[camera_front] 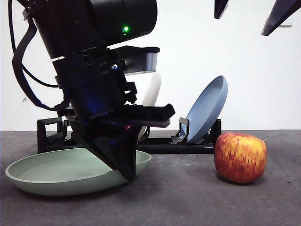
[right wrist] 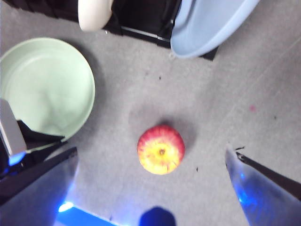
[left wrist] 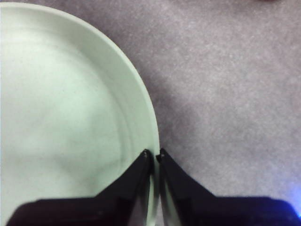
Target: Take the green plate from the plate rack,put the plate on the table,take the apple from the table,put the apple in the plate
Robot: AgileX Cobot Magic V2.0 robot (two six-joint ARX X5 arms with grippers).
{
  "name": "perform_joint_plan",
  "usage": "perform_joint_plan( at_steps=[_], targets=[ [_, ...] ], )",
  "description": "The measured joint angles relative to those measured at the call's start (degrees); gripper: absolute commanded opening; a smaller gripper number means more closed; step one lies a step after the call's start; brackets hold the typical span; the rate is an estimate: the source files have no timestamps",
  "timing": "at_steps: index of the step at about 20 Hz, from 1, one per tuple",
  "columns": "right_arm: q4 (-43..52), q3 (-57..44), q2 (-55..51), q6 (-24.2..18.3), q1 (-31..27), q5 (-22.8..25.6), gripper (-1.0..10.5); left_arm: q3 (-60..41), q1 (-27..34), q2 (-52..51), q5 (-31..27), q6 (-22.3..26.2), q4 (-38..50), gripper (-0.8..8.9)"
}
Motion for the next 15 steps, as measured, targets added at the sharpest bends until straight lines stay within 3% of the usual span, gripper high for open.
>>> perform_joint_plan(
  at_steps=[2,5,10,15],
  targets=[
    [-0.4,0.0,0.0,0.0,0.0,0.0,6.9,0.0,0.0,-0.1,0.0,0.0,0.0,0.48],
    [-0.4,0.0,0.0,0.0,0.0,0.0,6.9,-0.4,0.1,0.0,2.2,-0.8,-0.6,2.51],
    [-0.4,0.0,0.0,0.0,0.0,0.0,6.9,-0.6,0.1,-0.6,2.4,-0.6,-1.7,2.63],
    [-1.2,0.0,0.0,-0.9,0.0,0.0,6.9,8.9,0.1,-8.4,2.4,-0.1,-12.3,2.63]
  ],
)
